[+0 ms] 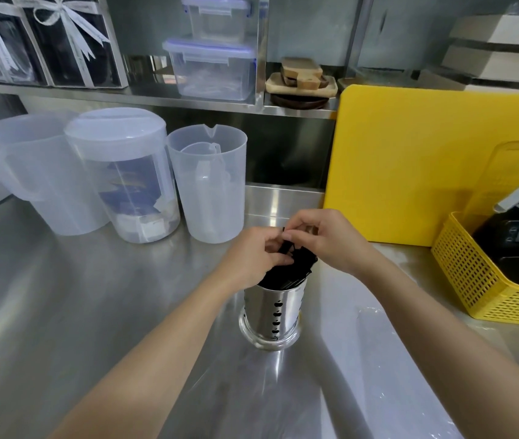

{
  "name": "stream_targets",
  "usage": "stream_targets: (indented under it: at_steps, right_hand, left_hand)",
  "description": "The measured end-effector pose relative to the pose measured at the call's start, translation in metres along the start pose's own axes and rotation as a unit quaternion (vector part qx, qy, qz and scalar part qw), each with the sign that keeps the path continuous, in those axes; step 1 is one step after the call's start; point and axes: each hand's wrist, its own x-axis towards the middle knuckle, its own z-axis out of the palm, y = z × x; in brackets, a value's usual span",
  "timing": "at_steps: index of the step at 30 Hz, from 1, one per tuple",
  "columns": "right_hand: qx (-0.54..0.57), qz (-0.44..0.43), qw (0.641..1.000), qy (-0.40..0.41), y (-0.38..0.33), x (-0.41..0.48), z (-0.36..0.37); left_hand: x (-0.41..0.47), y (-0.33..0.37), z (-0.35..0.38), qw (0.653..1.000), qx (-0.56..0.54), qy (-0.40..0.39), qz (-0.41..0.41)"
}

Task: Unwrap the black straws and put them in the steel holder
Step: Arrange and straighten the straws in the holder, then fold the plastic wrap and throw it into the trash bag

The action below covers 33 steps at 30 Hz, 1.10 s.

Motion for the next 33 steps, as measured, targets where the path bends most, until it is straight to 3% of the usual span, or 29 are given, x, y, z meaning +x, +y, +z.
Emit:
stream_targets:
  at_steps: [8, 14, 18, 22, 26, 33]
  right_hand:
    - [-0.047, 0.008, 0.999, 0.020, 0.003, -0.007, -0.004]
    - [-0.058, -0.019, 0.991, 0.118, -0.012, -0.024, -0.035]
    - [-0.030, 0.011, 0.984, 0.176, -0.007, -0.053, -0.060]
    - [-0.088, 0.068, 0.976, 0.185, 0.019, -0.101, -0.074]
    - [-0.177, 0.176, 0.958, 0.141, 0.064, -0.165, -0.076]
    - [-0.238, 0.385, 0.888, 0.077, 0.139, -0.286, -0.065]
  left_hand:
    - [0.003, 0.009, -0.003, 0.998, 0.056, -0.041, -0.009]
    - [-0.014, 0.060, -0.022, 0.990, -0.013, 0.118, 0.077]
    - [-0.046, 0.106, -0.010, 0.969, -0.077, 0.136, 0.190]
    - [-0.069, 0.117, 0.037, 0.970, -0.061, 0.062, 0.226]
    - [-0.076, 0.094, 0.103, 0.982, 0.062, -0.062, 0.165]
    - [-0.088, 0.022, 0.192, 0.949, 0.230, -0.199, 0.085]
